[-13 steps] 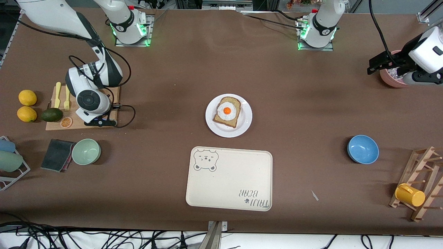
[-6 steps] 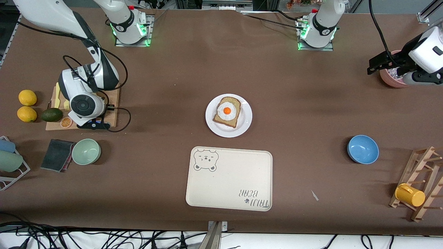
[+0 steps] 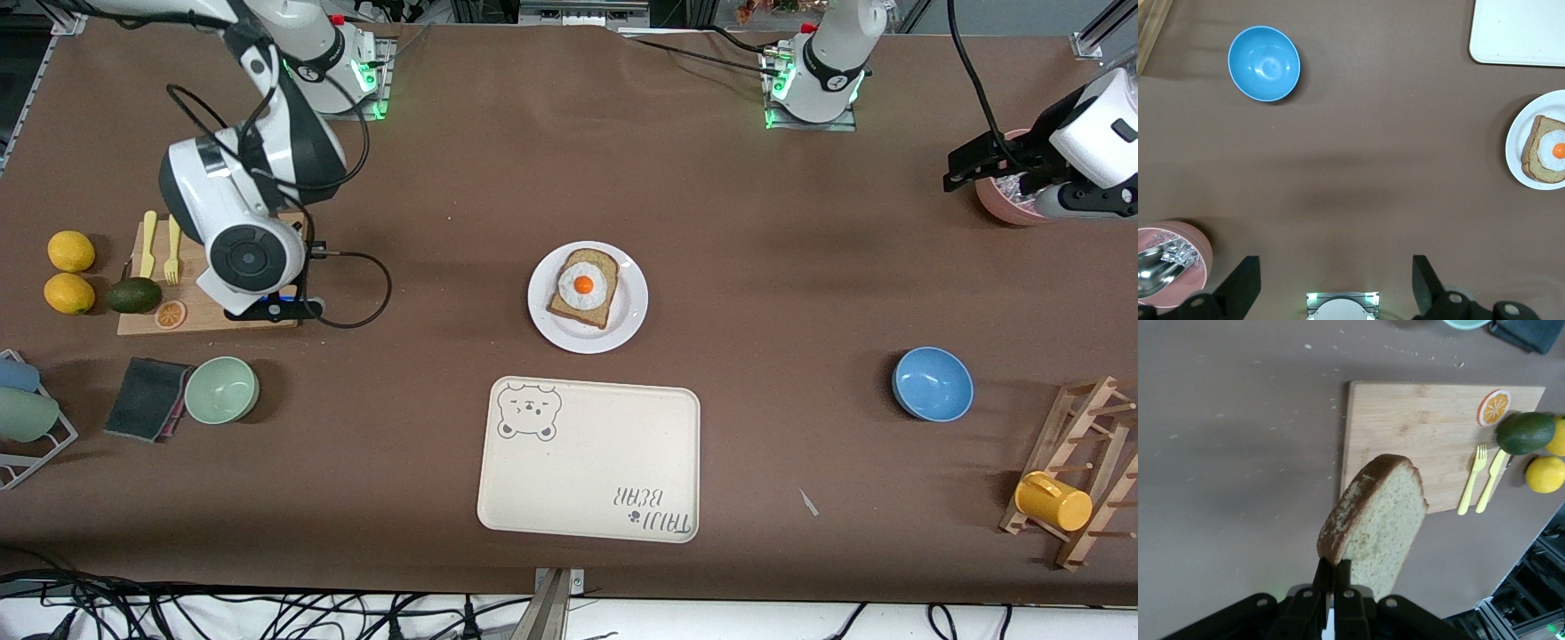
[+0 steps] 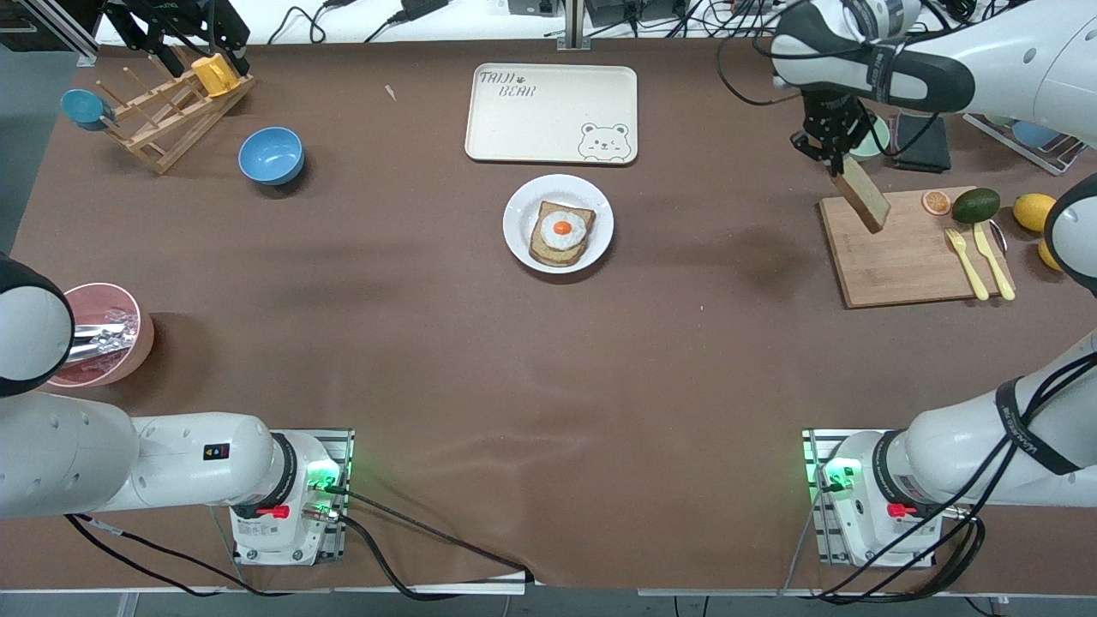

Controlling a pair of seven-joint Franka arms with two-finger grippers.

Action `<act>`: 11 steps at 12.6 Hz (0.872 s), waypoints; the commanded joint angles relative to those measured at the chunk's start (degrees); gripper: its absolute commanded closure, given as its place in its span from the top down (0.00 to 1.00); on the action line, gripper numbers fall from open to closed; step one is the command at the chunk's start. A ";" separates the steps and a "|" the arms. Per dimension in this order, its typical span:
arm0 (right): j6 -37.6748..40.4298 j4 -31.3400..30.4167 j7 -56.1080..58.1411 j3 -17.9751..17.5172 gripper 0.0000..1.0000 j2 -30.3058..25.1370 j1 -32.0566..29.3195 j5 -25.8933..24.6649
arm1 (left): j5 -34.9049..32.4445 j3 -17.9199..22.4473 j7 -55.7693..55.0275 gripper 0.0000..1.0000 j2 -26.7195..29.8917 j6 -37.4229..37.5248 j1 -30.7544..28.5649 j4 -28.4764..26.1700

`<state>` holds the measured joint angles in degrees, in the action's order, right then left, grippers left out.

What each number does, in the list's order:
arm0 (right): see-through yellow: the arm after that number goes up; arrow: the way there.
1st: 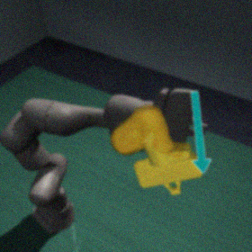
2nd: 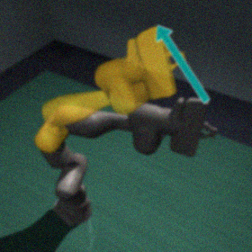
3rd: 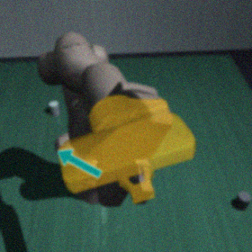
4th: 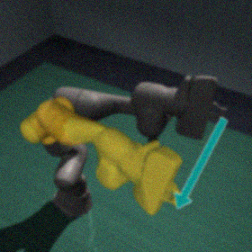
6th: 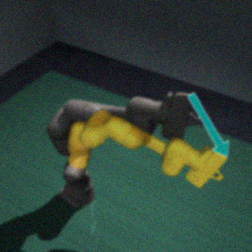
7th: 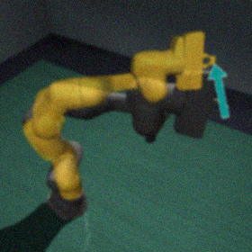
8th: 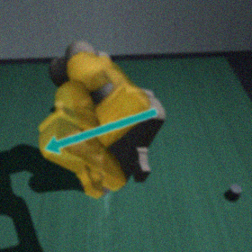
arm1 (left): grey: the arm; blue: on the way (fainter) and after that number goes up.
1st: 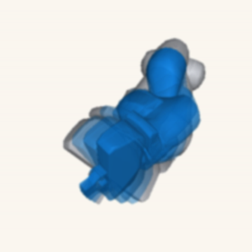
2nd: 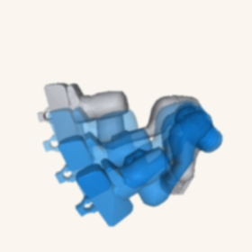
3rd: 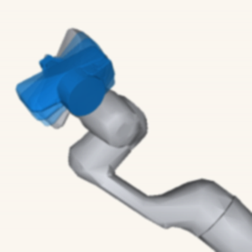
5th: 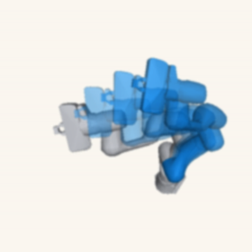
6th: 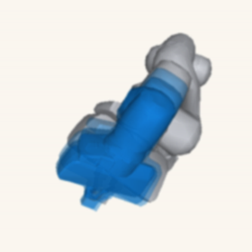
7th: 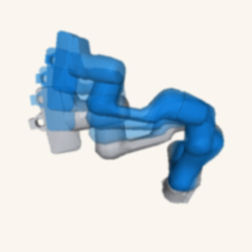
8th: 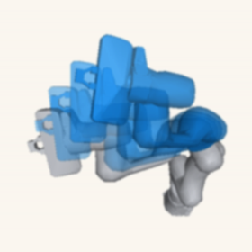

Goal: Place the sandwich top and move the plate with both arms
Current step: 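Grasp the bread slice edge with the right gripper and lift, then carry the bread with the right gripper over the egg toast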

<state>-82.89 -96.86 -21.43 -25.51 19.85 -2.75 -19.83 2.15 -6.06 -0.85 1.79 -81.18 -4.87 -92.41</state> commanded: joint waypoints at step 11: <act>-8.41 26.02 -8.09 -1.29 0.00 17.49 32.46 1.73 | 0.48 -0.27 0.06 1.00 -0.47 0.85 -0.49 1.27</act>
<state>-89.80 -75.57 -28.29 -27.16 33.19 28.28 -17.76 2.15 -6.05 -0.85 1.77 -81.18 -4.89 -92.41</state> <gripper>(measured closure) 0.943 0.000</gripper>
